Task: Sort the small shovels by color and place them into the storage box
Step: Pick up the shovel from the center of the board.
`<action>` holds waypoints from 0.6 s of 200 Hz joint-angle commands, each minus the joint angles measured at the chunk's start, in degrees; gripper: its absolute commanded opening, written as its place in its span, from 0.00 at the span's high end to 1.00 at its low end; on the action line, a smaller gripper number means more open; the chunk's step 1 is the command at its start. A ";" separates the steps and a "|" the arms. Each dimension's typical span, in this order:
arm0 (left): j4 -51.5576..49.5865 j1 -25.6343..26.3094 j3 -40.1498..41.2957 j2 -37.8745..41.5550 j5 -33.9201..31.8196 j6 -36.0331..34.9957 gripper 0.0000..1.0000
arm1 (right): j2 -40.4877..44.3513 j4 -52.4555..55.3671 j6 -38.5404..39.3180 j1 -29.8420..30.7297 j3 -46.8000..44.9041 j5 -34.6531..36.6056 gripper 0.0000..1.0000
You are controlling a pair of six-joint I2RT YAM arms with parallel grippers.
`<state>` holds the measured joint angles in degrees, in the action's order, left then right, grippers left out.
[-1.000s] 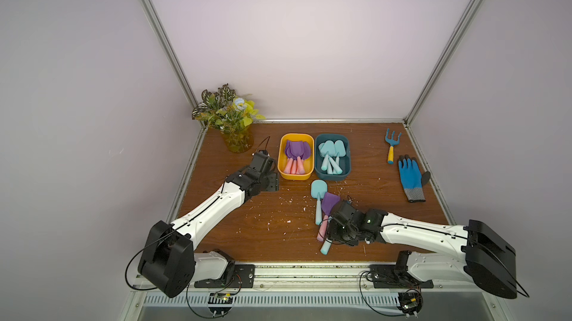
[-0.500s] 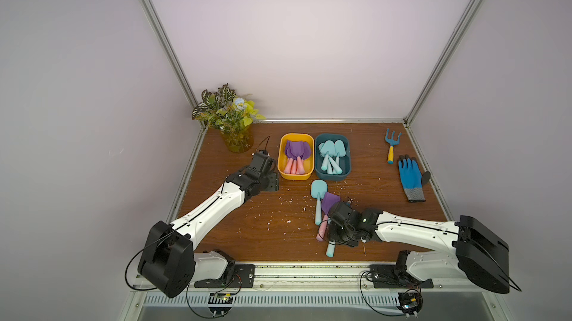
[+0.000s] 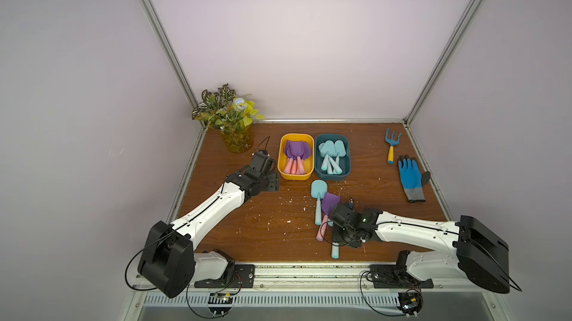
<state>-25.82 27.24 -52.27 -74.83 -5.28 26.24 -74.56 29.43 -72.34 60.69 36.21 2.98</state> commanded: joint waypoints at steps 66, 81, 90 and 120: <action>0.38 -0.83 0.64 1.30 0.27 -0.58 0.29 | -0.17 2.75 -0.61 0.35 -0.19 1.55 0.54; 0.47 -0.79 0.66 1.31 0.32 -0.58 0.29 | -0.80 2.51 -0.27 0.38 -0.24 1.24 0.55; 0.43 -0.79 0.65 1.34 0.39 -0.62 0.29 | -1.05 2.56 -0.13 0.38 -0.18 1.03 0.56; 0.42 -0.81 0.69 1.39 0.44 -0.58 0.29 | -1.03 2.78 -0.07 0.34 -0.30 1.01 0.61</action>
<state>-25.58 27.14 -52.21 -74.61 -5.17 26.24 -74.65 31.24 -72.36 60.69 36.10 4.16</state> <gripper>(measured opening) 0.712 0.408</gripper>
